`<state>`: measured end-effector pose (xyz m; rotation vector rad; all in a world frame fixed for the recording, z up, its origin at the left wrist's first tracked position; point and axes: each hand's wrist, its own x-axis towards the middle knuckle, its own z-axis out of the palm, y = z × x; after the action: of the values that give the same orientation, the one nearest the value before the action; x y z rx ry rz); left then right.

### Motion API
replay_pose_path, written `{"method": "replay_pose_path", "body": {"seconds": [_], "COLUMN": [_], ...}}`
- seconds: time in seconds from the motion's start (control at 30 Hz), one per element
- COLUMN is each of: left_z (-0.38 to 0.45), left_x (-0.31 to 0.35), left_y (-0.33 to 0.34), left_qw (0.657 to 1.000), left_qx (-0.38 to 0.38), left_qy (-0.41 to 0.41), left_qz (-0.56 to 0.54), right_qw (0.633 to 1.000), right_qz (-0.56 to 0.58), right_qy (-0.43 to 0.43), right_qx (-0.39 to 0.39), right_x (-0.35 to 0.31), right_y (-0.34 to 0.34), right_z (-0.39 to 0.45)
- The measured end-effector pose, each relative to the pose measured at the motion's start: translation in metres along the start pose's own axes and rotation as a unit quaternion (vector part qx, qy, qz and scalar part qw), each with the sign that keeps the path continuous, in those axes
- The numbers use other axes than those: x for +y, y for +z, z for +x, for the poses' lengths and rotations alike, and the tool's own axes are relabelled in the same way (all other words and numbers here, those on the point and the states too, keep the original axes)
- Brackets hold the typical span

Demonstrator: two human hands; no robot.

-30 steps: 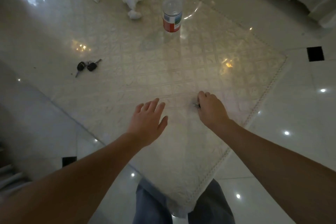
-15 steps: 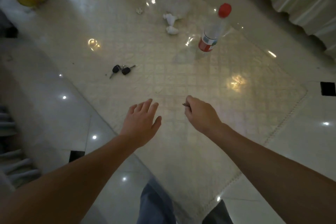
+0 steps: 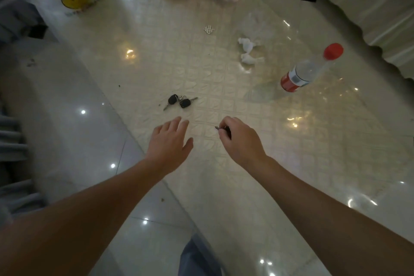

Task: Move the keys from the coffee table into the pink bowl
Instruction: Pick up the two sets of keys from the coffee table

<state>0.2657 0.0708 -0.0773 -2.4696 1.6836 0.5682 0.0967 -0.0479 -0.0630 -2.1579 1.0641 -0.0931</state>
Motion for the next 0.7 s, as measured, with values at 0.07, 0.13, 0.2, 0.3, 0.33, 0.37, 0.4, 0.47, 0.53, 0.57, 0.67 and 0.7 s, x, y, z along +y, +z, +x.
{"method": "replay_pose_path", "body": {"seconds": [0.07, 0.13, 0.2, 0.3, 0.33, 0.37, 0.4, 0.47, 0.53, 0.57, 0.67, 0.7], "left_z": [0.014, 0.028, 0.043, 0.066, 0.072, 0.078, 0.083, 0.09, 0.095, 0.097, 0.1, 0.1], "left_x": [-0.011, -0.019, -0.028, -0.036, -0.037, -0.038, -0.038, -0.037, -0.034, -0.032, -0.023, -0.019], "left_y": [0.005, 0.009, 0.013, 0.015, 0.016, 0.017, 0.017, 0.019, 0.02, 0.02, 0.021, 0.022], "left_qw": [1.0, 1.0, 1.0, 0.999, 0.999, 0.999, 0.998, 0.998, 0.999, 0.999, 0.999, 0.999], "left_qx": [0.001, 0.007, 0.01, 0.003, -0.001, -0.004, -0.006, -0.006, 0.004, 0.011, 0.027, 0.029], "left_qy": [-0.007, -0.007, -0.006, -0.032, -0.042, -0.051, -0.056, -0.052, -0.034, -0.026, 0.001, 0.014], "left_qz": [-0.008, -0.003, 0.004, -0.001, -0.007, -0.016, -0.023, -0.027, -0.028, -0.032, -0.045, -0.041], "right_qw": [1.0, 0.999, 0.998, 0.997, 0.996, 0.995, 0.994, 0.992, 0.991, 0.991, 0.99, 0.99], "right_qz": [0.007, 0.016, 0.022, 0.031, 0.033, 0.036, 0.039, 0.044, 0.046, 0.047, 0.046, 0.048], "right_qy": [0.019, 0.039, 0.053, 0.074, 0.083, 0.093, 0.102, 0.116, 0.123, 0.125, 0.131, 0.134], "right_qx": [0.002, 0.004, 0.01, 0.019, 0.02, 0.019, 0.018, 0.02, 0.023, 0.024, 0.027, 0.027], "right_x": [0.001, 0.003, 0.007, 0.014, 0.017, 0.02, 0.023, 0.028, 0.031, 0.032, 0.035, 0.036], "right_y": [0.011, 0.019, 0.028, 0.037, 0.039, 0.04, 0.041, 0.042, 0.041, 0.041, 0.039, 0.039], "right_z": [0.008, 0.015, 0.022, 0.028, 0.029, 0.028, 0.028, 0.027, 0.025, 0.025, 0.021, 0.019]}}
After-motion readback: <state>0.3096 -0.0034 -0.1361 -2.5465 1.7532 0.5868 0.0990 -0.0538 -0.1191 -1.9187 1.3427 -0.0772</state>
